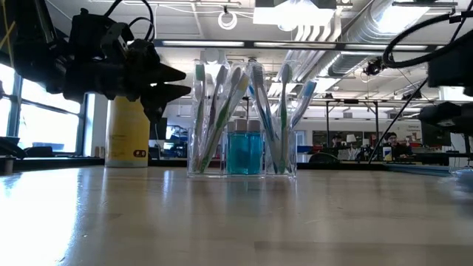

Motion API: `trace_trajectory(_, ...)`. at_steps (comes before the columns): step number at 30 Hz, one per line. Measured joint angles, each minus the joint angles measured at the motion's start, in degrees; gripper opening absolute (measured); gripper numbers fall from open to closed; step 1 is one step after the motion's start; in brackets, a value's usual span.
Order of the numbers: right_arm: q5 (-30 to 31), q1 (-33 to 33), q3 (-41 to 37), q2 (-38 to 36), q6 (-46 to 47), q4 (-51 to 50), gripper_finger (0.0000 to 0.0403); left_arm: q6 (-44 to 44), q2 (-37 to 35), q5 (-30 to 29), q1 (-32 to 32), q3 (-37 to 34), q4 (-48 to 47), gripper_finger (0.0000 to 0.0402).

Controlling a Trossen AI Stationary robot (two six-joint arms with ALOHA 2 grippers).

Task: Pick & Place toothbrushing station
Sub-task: Put the blue toothbrush into the transparent organizer

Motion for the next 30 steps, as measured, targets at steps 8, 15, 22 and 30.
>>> trace_trajectory(8, 14.2, 0.4, 4.9, -1.0, -11.2, -0.8, 0.0005, 0.1, 0.0, 0.0, 0.0, 0.0, 0.1, 0.0145)
trace_trajectory(15, 27.0, -0.3, 4.6, -8.7, -13.5, -3.8, 0.0004, 0.1, 0.0, 0.1, 0.0, 0.0, 0.0, 0.0145)
trace_trajectory(22, 29.1, -0.4, 4.6, -20.8, -27.5, 7.8, 0.0004, 0.0, 0.0, 0.2, 0.0, 0.0, 0.0, 0.0145)
trace_trajectory(30, 9.2, -9.3, -9.6, -25.0, -50.6, 52.6, 0.0004, 0.1, 0.0, 2.2, 0.0, 0.0, 0.1, 0.0145)
